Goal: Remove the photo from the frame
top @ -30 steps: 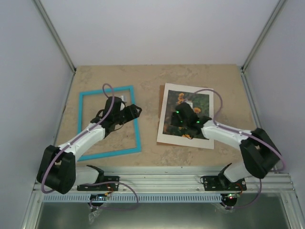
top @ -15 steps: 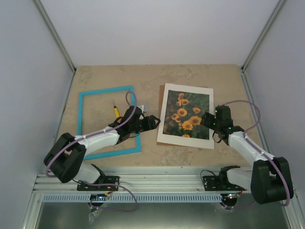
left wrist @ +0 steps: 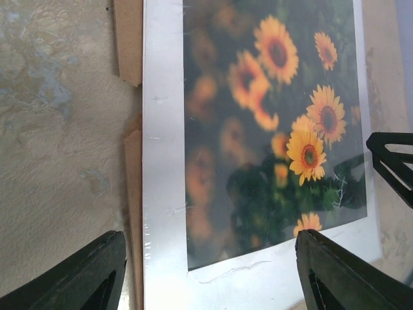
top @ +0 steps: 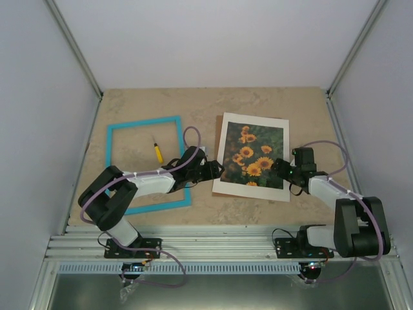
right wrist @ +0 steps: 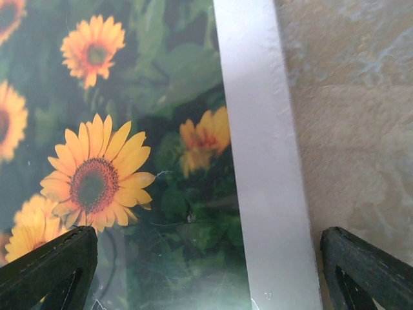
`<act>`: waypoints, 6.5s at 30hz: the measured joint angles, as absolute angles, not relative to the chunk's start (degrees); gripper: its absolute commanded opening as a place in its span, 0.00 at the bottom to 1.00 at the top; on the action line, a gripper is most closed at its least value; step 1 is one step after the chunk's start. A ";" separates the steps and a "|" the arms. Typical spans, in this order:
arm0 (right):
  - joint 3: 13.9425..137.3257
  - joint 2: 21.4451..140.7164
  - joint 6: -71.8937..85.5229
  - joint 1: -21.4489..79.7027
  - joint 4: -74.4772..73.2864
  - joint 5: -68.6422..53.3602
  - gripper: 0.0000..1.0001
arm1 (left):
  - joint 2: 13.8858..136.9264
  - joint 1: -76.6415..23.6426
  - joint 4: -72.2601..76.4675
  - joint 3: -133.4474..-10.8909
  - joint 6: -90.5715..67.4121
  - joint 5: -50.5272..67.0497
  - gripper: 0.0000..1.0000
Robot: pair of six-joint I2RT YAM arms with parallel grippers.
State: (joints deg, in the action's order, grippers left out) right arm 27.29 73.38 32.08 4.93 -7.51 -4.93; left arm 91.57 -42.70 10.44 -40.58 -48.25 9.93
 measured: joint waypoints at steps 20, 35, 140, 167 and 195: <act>27.77 72.75 30.00 5.39 -6.28 -11.66 0.95 | 94.74 -42.70 10.20 -41.69 -47.55 8.88 0.74; 28.34 71.83 29.95 5.50 -6.63 -13.06 0.94 | 94.65 -42.70 9.21 -41.69 -47.05 7.35 0.74; 29.61 64.14 27.18 17.04 -13.61 -0.60 0.98 | 99.09 -44.21 7.55 -49.89 -46.28 8.99 0.72; 29.61 66.30 26.79 19.44 -11.09 0.34 0.98 | 100.40 -44.21 2.96 -50.22 -43.70 5.74 0.72; 29.43 66.50 26.63 19.44 -9.61 0.47 0.98 | 104.95 -48.27 3.40 -55.77 -43.75 8.75 0.75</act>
State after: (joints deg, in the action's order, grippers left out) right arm 29.43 66.50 26.63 19.44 -9.61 0.47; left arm 104.95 -48.27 3.40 -55.77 -43.75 8.75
